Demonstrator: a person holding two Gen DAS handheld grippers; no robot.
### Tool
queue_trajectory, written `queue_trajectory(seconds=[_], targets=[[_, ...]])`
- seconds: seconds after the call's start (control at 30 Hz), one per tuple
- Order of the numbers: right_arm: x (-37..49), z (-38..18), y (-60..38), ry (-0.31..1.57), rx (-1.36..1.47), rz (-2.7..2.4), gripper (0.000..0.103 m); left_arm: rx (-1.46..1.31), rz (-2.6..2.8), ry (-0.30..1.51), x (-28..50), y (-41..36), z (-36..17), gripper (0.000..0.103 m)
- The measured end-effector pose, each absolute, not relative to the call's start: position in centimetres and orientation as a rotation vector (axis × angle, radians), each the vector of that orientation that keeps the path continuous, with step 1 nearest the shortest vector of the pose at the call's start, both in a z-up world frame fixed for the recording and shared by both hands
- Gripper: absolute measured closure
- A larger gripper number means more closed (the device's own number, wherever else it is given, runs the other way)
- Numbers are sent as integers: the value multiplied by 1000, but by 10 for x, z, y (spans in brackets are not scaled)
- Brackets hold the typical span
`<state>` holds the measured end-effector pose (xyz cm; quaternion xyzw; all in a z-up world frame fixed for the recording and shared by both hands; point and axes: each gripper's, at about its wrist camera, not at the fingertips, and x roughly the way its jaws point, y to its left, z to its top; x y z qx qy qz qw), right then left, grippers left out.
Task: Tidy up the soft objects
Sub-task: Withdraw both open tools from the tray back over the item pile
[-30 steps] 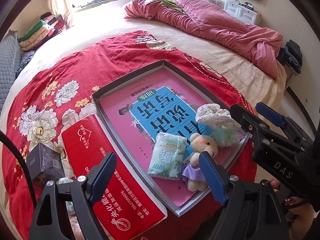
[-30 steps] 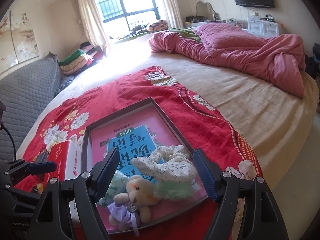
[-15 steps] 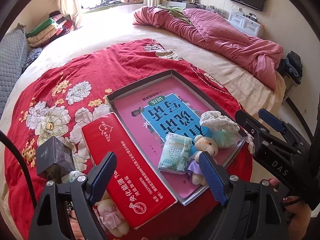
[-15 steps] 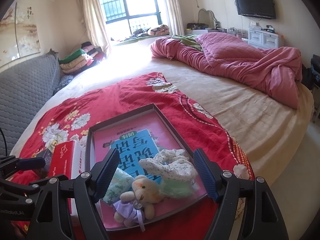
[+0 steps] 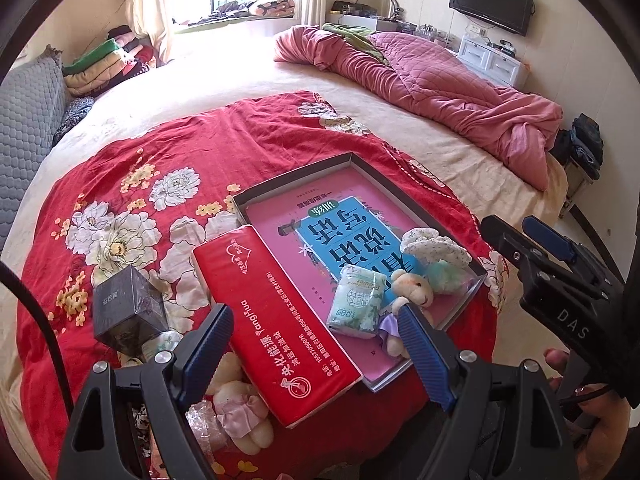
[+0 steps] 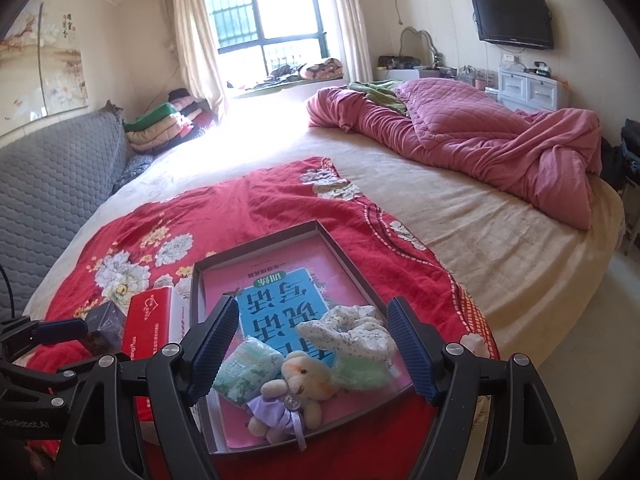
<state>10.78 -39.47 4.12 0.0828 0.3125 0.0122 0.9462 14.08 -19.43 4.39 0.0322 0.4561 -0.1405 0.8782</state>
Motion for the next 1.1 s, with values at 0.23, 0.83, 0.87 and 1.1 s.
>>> queue_trajectory(seconds=[0.23,0.83,0.87,1.1], targets=[[101,58,-388,615,159,35,25,60,-291,922,132,-183,58,19],[79,98,-361,559,99,74,25,20,-241,874,111,-138,82,19],[78,99,-358,559,97,82,25,19,-237,875,110,-135,82,19],[73,98,-330,574,69,150,25,0,-195,881,100,-105,79,19]])
